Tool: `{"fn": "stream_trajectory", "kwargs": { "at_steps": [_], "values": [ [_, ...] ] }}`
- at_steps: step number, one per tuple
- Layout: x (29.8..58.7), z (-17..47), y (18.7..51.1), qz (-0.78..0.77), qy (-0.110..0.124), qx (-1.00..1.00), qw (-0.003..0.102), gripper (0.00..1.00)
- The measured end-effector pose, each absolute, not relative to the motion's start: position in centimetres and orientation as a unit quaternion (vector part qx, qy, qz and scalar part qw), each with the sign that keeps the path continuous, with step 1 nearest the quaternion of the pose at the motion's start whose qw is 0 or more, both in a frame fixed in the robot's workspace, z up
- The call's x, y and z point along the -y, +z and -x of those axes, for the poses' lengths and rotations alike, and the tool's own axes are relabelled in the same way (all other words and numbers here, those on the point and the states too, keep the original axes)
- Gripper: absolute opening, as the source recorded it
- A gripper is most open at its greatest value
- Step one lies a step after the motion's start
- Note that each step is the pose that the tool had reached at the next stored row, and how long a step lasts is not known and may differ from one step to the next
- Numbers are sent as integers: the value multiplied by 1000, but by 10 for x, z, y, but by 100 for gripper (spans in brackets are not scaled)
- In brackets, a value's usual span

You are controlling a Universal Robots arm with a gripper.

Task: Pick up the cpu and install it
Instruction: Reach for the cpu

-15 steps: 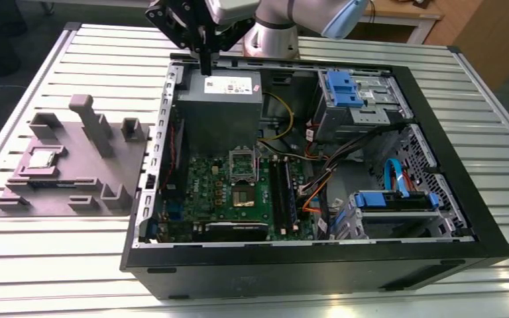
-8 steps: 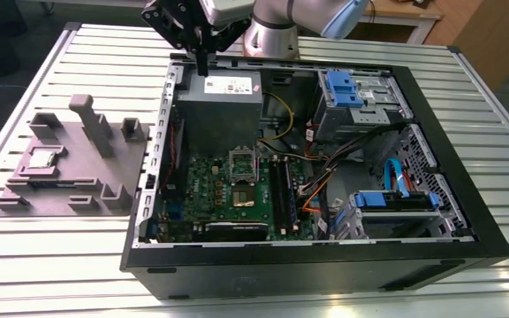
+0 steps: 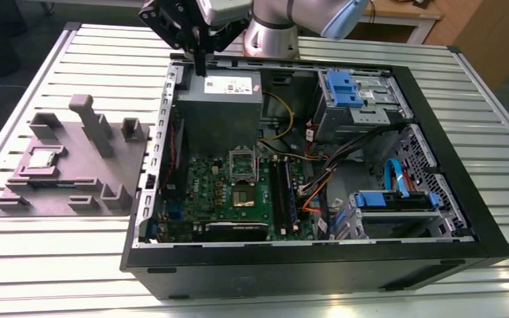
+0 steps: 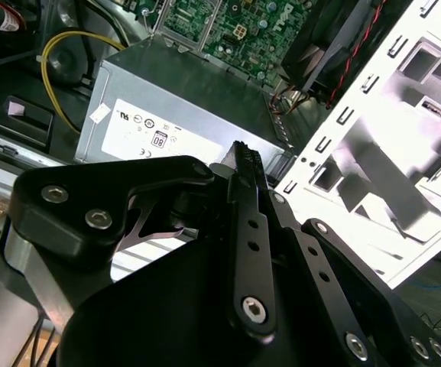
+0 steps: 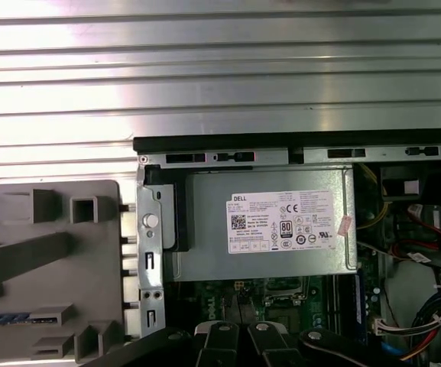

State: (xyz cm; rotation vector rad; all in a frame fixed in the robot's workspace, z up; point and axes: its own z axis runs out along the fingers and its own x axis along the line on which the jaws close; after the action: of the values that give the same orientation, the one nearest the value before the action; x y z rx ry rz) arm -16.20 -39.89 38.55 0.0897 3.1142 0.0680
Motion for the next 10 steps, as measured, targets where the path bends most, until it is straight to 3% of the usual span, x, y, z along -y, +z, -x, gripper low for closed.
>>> {"fn": "stream_trajectory", "kwargs": {
  "at_steps": [10],
  "values": [
    [399, 166, 385, -28, 22, -999, 13, 10]
  ]
}}
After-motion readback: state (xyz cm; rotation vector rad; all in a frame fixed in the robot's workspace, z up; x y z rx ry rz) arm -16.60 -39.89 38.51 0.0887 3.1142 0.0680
